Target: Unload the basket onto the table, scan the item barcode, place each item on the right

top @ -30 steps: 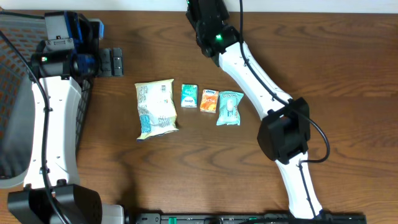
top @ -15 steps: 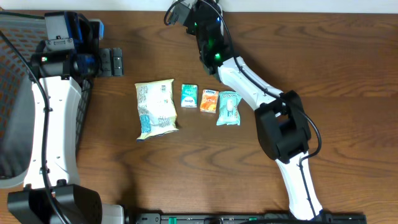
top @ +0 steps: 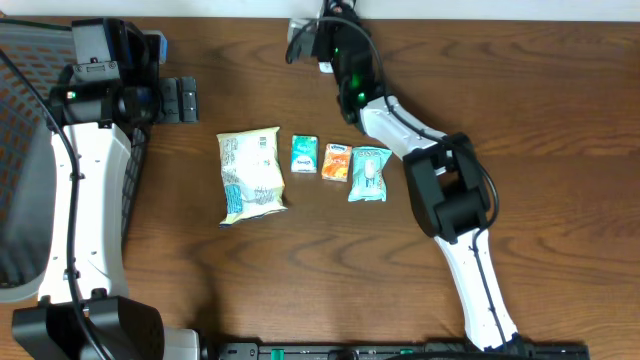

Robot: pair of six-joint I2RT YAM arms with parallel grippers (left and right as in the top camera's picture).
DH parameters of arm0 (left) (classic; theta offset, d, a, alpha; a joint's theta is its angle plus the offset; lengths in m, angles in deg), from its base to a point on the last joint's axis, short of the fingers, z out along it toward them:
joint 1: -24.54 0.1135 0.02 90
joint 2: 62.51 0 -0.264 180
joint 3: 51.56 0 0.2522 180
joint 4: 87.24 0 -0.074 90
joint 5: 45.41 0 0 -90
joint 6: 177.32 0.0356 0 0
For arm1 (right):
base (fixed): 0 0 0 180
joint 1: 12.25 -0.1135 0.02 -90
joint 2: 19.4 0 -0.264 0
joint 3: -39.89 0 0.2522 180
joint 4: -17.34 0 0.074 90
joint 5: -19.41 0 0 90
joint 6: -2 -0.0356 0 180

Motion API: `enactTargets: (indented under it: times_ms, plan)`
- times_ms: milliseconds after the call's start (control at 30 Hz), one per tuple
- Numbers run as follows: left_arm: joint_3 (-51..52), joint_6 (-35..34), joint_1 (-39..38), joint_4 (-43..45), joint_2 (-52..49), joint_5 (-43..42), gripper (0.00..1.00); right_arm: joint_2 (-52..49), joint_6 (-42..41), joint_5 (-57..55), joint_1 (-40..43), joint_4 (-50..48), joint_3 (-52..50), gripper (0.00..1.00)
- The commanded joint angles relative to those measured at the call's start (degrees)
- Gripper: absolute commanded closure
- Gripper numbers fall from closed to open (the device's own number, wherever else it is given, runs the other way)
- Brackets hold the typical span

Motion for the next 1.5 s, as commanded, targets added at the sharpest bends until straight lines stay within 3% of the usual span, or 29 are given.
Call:
enactTargets:
  times_ms: [0, 167, 400, 667, 833, 967, 1233, 1467]
  plan:
    - [-0.70, 0.76, -0.09, -0.15, -0.09, 0.31, 0.02, 0.66, 2.54, 1.75, -0.22, -1.68, 0.26, 0.55]
    - [-0.70, 0.76, -0.09, -0.15, -0.09, 0.31, 0.02, 0.66, 2.32, 1.81, -0.22, -1.62, 0.26, 0.58]
    - [-0.70, 0.76, -0.09, -0.15, -0.09, 0.31, 0.02, 0.83, -4.28, 2.38, -0.46, -1.95, 0.26, 0.59]
    - [-0.70, 0.76, -0.09, -0.15, -0.09, 0.31, 0.02, 7.23, -19.10, 1.29, 0.59, -1.86, 0.26, 0.60]
    - [-0.70, 0.76, -0.09, -0.13, -0.09, 0.31, 0.02, 15.26, -31.61, -7.41, 1.36, 1.49, 0.26, 0.60]
    - [-0.70, 0.76, -0.09, -0.15, -0.09, 0.31, 0.03, 22.91, -40.98, -10.97, 1.29, 17.11, 0.26, 0.60]
    - [-0.70, 0.76, -0.09, -0.15, -0.09, 0.33, 0.03, 34.73, -73.35, -9.66, 4.39, 62.05, 0.26, 0.52]
    - [-0.70, 0.76, -0.09, -0.15, -0.09, 0.31, 0.02, 33.99, -83.49, 2.73, 14.05, 90.62, -0.15, 0.54]
